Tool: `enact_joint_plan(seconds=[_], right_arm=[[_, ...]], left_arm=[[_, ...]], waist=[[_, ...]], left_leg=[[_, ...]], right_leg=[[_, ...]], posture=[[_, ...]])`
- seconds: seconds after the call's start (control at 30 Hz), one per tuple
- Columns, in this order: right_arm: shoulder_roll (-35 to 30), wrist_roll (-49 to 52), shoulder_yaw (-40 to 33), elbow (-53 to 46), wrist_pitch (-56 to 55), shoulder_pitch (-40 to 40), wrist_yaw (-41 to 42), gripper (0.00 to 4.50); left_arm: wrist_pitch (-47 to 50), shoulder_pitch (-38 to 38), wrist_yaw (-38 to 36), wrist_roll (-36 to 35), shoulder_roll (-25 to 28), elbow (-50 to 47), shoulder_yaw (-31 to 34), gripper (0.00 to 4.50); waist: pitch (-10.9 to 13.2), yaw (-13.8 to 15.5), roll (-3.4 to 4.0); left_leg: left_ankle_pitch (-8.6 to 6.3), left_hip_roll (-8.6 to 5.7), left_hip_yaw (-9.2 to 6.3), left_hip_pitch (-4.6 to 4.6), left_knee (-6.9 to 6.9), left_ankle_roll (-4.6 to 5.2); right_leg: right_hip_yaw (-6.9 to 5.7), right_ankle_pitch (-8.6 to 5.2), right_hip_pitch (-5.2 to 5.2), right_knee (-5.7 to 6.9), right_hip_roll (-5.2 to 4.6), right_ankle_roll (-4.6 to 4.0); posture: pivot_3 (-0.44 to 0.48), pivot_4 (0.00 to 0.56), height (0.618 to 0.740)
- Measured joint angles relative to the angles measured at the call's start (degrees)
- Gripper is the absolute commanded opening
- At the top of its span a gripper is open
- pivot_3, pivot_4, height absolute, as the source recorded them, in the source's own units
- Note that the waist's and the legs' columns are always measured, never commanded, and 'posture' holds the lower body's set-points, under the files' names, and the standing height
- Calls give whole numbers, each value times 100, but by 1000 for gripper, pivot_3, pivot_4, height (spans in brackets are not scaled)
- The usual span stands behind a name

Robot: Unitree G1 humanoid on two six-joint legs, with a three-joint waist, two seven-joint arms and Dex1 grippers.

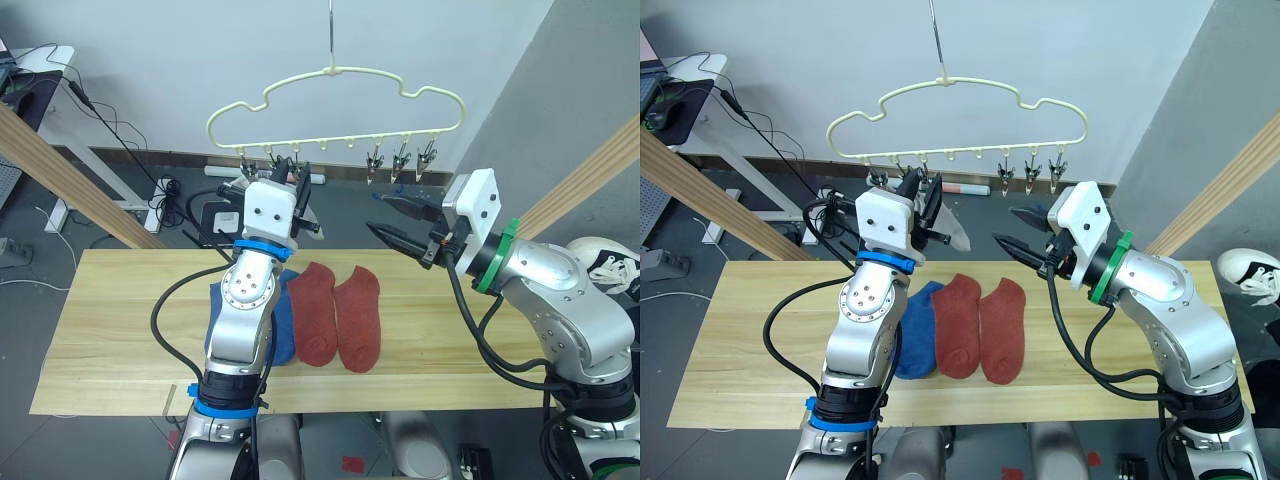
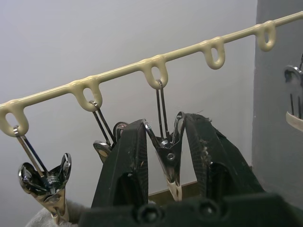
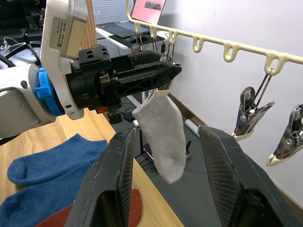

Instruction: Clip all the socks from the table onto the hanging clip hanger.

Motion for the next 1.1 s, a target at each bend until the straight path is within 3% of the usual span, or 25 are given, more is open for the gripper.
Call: enact_joint_plan(seconds=[0.03, 0.23, 0.3, 0.53, 0.63, 0.77, 0.87, 1.1], right_arm=[[0, 0, 0, 1, -5, 6, 0, 2210], [0, 0, 3, 3, -10, 16, 1, 2210], [0, 0, 5, 3, 3, 16, -2, 2210], [-6, -9, 38, 2, 36, 18, -11, 2210], [-317, -420, 437, 49, 40, 277, -75, 2210], [-230, -1034, 1119, 550, 147, 842, -433, 3414], [249, -1501, 1499, 962, 122, 971, -906, 4457], [1498, -2309, 1918, 2376, -409, 953, -1852, 4469]], left_arm=[[0, -1, 0, 0, 0, 0, 0, 1368], [-25, -3, -13, -13, 0, 1, 2, 256], [-39, -3, -31, -28, 1, 1, 3, 75], [-98, -3, -79, -28, 22, 1, 15, 54], [-100, -2, -160, -56, 96, 0, 46, 54], [-38, -3, -382, -268, 242, -4, 150, 54], [55, -18, -540, -456, 336, -18, 204, 54], [366, -38, -924, -811, 598, -195, 311, 54]], waist=[[0, 1, 0], [0, 1, 0], [0, 0, 0], [0, 1, 0], [0, 11, 0], [1, 11, -1], [1, -9, -1], [1, 5, -1]], left_leg=[[0, 0, 0, 0, 0, 0], [0, 0, 0, 0, 0, 0], [0, 0, 0, 0, 0, 0], [0, 0, 0, 0, 0, 0], [0, 0, -2, -1, -1, 0], [0, 0, 1, -1, -2, -1], [1, 3, 2, 3, -1, -1], [1, 7, 0, 2, -2, -2]], right_leg=[[0, 0, 0, 0, 0, 0], [0, 0, 0, 0, 0, 0], [0, 0, 0, 0, 0, 0], [0, 0, 0, 0, 0, 0], [-3, 0, 1, -4, 0, 1], [1, -1, -1, -4, 0, 1], [3, -1, -3, 0, 2, 1], [2, -2, -2, -2, 8, 3]], posture=[[-168, 358, 740], [-168, 357, 740], [-168, 357, 740], [-166, 355, 740], [-161, 357, 740], [-146, 363, 740], [-134, 365, 740], [-114, 367, 740]])
